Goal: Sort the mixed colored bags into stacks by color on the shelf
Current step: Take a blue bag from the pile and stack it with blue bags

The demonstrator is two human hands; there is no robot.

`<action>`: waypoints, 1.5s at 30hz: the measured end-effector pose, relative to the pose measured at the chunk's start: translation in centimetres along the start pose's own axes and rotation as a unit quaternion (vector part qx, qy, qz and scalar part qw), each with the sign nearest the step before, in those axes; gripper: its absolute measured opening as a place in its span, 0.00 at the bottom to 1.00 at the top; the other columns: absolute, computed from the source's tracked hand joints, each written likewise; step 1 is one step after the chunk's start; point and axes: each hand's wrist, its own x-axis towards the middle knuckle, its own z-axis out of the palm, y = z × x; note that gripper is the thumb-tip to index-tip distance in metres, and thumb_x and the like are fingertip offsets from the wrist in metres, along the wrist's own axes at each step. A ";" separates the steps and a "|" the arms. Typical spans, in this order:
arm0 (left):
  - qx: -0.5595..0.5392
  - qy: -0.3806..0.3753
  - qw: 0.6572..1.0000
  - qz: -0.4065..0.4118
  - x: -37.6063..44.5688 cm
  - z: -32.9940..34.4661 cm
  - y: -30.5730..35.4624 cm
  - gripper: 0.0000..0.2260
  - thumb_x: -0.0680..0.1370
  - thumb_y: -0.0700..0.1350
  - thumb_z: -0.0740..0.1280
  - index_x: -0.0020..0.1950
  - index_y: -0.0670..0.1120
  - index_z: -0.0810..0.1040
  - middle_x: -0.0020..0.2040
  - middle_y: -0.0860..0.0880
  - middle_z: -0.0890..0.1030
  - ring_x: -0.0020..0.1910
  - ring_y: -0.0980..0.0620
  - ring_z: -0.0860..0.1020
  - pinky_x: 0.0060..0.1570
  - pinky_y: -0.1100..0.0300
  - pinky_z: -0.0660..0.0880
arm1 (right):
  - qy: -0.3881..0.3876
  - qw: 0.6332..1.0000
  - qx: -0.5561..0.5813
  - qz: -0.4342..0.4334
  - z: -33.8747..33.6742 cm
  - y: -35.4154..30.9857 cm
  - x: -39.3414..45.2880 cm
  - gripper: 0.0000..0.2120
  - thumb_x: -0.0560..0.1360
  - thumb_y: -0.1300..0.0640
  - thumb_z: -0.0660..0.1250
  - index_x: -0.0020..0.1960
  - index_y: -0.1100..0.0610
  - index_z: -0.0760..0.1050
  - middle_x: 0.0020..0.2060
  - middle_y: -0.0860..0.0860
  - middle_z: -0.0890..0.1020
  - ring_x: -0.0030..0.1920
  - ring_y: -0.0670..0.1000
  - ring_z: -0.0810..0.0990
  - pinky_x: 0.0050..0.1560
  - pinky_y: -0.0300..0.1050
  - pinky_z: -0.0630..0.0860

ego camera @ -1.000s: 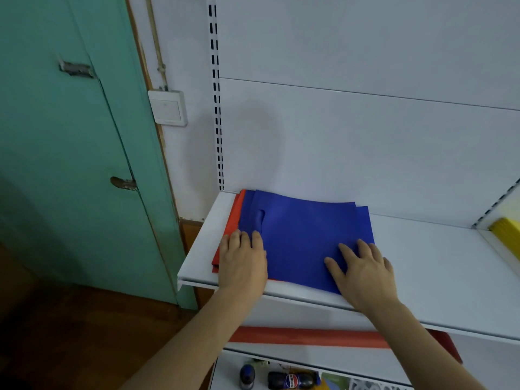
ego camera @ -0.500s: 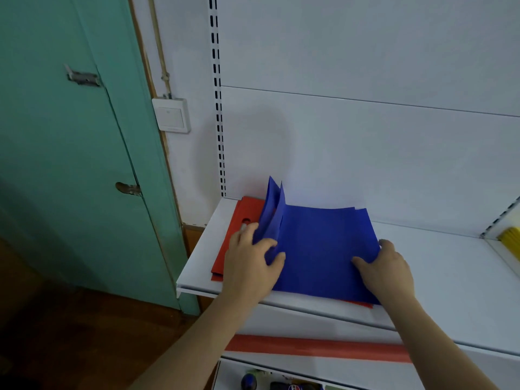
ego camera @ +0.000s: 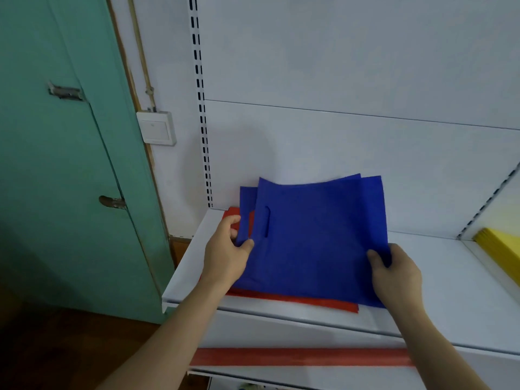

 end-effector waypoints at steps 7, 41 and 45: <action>-0.154 -0.007 0.985 0.078 1.2 -0.2 2.0 0.24 0.83 0.42 0.69 0.74 0.63 0.69 0.59 0.59 0.84 0.59 0.59 0.82 0.53 0.66 0.81 | 0.077 0.978 0.191 -0.022 -2.0 -2.4 -1.1 0.13 0.78 0.46 0.74 0.55 0.35 0.70 0.50 0.32 0.80 0.48 0.36 0.80 0.43 0.43 0.75; -0.057 -0.066 0.953 0.290 -3.5 12.6 8.0 0.16 0.84 0.34 0.64 0.69 0.45 0.80 0.59 0.50 0.82 0.57 0.55 0.81 0.57 0.67 0.73 | 0.250 0.960 -0.123 -0.032 -13.3 5.8 -11.5 0.25 0.80 0.69 0.63 0.76 0.60 0.72 0.64 0.54 0.75 0.55 0.56 0.78 0.50 0.54 0.77; -0.089 -0.117 0.945 0.294 -6.4 16.1 10.1 0.16 0.82 0.31 0.65 0.67 0.43 0.82 0.56 0.47 0.81 0.53 0.56 0.77 0.56 0.76 0.66 | 0.284 0.945 -0.162 0.030 -16.4 7.1 -15.9 0.27 0.80 0.66 0.65 0.78 0.58 0.69 0.65 0.52 0.73 0.57 0.52 0.76 0.52 0.53 0.78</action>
